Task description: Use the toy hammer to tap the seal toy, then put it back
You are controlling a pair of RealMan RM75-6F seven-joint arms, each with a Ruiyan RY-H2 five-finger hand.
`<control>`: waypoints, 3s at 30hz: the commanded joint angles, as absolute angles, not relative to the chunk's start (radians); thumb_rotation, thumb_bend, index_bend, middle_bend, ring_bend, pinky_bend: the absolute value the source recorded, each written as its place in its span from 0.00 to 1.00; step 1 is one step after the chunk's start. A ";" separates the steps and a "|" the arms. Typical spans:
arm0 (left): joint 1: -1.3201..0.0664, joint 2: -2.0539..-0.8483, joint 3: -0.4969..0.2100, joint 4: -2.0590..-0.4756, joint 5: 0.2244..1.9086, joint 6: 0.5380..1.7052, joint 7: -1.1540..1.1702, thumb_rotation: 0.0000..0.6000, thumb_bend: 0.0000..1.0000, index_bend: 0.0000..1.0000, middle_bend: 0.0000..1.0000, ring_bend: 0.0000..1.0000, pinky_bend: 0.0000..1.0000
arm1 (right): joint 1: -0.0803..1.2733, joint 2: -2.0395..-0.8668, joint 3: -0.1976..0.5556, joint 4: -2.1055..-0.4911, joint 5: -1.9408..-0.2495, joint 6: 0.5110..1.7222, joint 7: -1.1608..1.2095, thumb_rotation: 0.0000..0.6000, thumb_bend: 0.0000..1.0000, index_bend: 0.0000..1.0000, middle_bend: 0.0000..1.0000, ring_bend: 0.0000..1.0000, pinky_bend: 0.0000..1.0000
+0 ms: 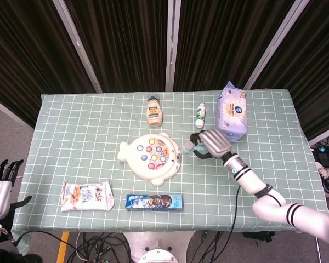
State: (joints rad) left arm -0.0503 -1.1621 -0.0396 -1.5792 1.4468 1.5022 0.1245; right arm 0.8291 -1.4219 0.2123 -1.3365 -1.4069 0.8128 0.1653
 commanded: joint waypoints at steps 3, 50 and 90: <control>-0.051 -1.162 -0.042 -1.580 1.444 1.500 0.125 1.00 0.01 0.10 0.13 0.02 0.00 | 0.916 -1.417 0.247 -1.393 -1.370 0.725 0.094 1.00 0.55 0.66 0.58 0.47 0.65; -0.046 -1.182 -0.041 -1.537 1.429 1.480 0.088 1.00 0.01 0.09 0.13 0.02 0.00 | 1.125 -1.592 0.277 -1.224 -1.092 0.611 -0.133 1.00 0.56 0.67 0.59 0.48 0.66; -0.047 -1.205 -0.065 -1.514 1.461 1.538 0.109 1.00 0.01 0.09 0.13 0.02 0.00 | 0.850 -1.459 0.099 -1.257 -1.252 0.813 0.104 1.00 0.51 0.67 0.56 0.48 0.64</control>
State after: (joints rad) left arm -0.0451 -1.2048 -0.0653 -1.5124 1.4599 1.5411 0.1061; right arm 0.8767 -1.4413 0.1240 -1.2936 -1.2194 0.8028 0.0627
